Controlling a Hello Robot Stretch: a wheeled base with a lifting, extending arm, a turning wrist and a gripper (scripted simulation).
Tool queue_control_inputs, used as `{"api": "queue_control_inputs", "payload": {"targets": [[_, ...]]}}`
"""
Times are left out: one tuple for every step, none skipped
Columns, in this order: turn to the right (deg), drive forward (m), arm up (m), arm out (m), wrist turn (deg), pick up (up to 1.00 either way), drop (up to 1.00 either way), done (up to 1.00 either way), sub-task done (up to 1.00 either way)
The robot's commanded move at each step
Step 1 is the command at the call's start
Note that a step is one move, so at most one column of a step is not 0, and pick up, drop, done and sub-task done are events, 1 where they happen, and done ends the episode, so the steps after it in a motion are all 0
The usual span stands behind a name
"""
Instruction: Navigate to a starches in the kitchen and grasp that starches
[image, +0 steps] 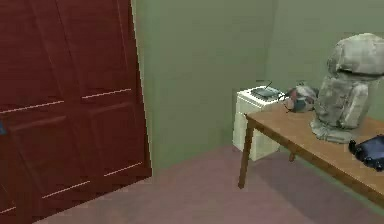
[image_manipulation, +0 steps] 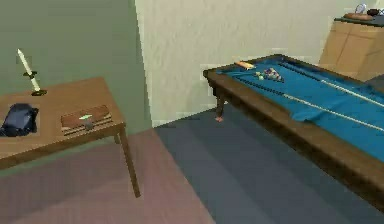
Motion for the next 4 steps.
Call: {"api": "queue_control_inputs", "payload": {"targets": [[45.0,0.0,0.0,0.0,0.0,0.0,0.0,0.0,0.0],[45.0,0.0,0.0,0.0,0.0,0.0,0.0,0.0,0.0],[15.0,0.0,0.0,0.0,0.0,0.0,0.0,0.0,0.0],[0.0,0.05,0.0,0.0,0.0,0.0,0.0,0.0,0.0]]}}
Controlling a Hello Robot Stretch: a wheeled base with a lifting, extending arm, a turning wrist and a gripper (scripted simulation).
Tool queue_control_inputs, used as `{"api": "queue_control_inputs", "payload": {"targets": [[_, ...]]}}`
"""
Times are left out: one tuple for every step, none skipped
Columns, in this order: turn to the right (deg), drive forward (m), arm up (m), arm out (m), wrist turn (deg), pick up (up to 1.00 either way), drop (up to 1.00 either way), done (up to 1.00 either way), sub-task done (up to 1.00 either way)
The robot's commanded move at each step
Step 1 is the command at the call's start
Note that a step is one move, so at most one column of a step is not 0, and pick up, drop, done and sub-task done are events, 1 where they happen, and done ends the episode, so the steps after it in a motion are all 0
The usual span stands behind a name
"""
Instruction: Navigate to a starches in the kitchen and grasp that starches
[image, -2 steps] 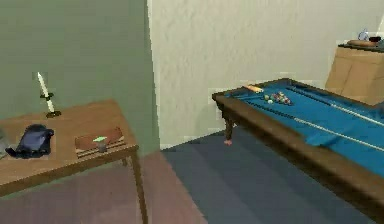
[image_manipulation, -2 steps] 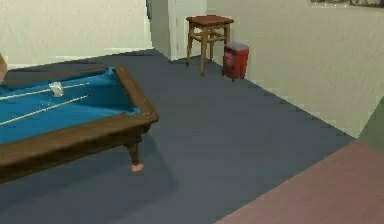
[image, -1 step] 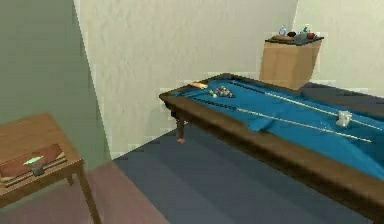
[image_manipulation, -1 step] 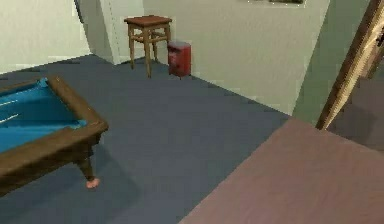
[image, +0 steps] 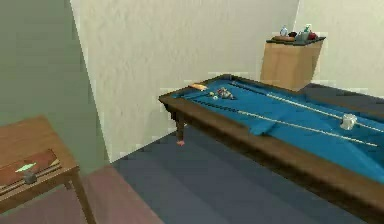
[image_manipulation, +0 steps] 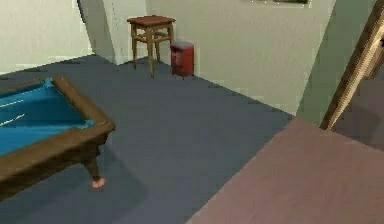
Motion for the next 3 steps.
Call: {"api": "queue_control_inputs", "payload": {"targets": [[45.0,0.0,0.0,0.0,0.0,0.0,0.0,0.0,0.0],[24.0,0.0,0.0,0.0,0.0,0.0,0.0,0.0,0.0],[0.0,0.45,0.0,0.0,0.0,0.0,0.0,0.0,0.0]]}}
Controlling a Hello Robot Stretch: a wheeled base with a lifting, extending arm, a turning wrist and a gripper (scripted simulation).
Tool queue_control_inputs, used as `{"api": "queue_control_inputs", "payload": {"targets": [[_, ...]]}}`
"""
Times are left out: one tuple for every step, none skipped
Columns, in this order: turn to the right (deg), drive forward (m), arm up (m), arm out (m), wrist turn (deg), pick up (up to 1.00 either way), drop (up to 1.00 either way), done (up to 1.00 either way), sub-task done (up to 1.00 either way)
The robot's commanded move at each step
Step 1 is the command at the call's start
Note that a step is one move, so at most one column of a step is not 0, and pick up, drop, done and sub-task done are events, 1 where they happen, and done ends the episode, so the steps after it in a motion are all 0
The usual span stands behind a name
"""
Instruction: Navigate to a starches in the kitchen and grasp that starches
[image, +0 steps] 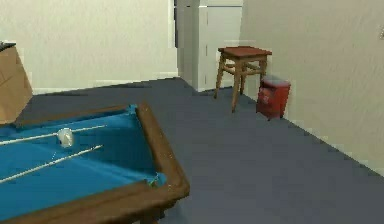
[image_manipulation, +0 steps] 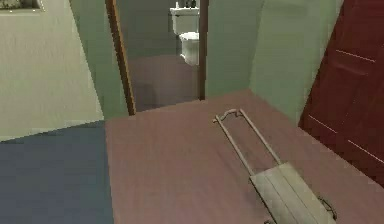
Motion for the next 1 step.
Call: {"api": "queue_control_inputs", "payload": {"targets": [[45.0,0.0,0.0,0.0,0.0,0.0,0.0,0.0,0.0]]}}
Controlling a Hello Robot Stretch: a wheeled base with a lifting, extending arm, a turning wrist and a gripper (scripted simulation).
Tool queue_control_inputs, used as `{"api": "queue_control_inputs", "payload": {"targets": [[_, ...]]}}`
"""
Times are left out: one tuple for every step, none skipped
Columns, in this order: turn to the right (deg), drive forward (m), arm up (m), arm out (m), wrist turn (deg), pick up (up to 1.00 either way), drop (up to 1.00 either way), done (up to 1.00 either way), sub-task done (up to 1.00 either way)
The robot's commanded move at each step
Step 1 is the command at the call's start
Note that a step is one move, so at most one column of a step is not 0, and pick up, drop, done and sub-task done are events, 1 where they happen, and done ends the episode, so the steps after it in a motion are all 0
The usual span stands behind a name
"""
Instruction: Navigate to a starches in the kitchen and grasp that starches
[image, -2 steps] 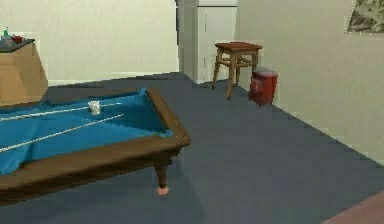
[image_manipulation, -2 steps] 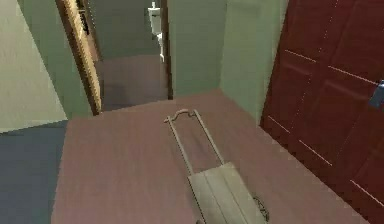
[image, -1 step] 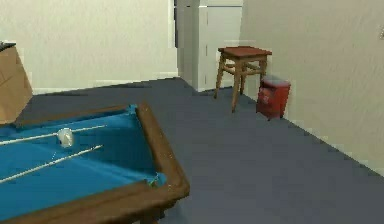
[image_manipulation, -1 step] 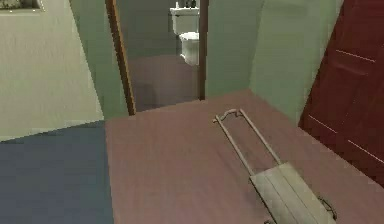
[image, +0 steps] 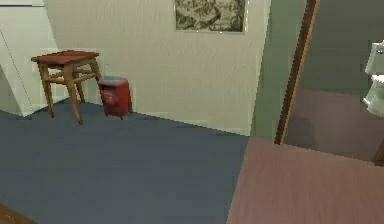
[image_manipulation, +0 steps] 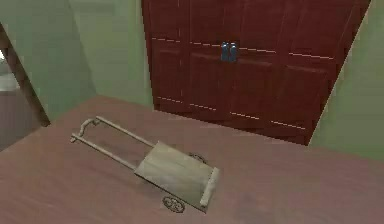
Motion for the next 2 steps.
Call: {"api": "queue_control_inputs", "payload": {"targets": [[21.0,0.0,0.0,0.0,0.0,0.0,0.0,0.0,0.0],[0.0,0.45,0.0,0.0,0.0,0.0,0.0,0.0,0.0]]}}
